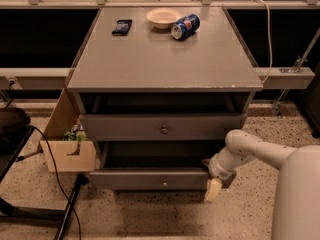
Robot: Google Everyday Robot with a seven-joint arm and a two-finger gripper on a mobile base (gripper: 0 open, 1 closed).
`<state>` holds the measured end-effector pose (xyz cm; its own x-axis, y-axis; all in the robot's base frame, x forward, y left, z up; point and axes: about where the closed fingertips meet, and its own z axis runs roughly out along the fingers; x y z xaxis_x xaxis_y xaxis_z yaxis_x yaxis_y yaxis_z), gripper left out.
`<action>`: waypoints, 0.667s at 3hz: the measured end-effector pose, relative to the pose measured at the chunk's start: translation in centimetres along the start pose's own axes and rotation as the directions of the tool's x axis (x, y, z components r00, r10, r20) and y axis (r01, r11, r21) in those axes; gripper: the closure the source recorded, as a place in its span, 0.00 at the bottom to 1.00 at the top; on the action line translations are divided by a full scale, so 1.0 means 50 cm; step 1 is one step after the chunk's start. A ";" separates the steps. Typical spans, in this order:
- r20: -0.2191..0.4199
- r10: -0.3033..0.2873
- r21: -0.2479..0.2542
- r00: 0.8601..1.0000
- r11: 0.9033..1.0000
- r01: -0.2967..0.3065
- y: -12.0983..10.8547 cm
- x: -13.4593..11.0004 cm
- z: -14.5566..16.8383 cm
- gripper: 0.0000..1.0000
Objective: Open middle drawer
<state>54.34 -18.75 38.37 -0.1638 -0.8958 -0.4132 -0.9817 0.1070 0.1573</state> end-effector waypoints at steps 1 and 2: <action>-0.013 0.035 -0.041 0.999 0.999 -0.036 0.023 0.013 -0.003 0.00; -0.018 0.046 -0.051 0.999 0.998 -0.046 0.030 0.016 -0.008 0.00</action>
Offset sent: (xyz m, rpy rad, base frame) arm -0.0584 -0.0329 0.0069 -0.0519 0.2480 -0.0766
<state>52.78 -19.46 38.63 -0.2066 -0.8975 -0.3896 -0.9668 0.1261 0.2221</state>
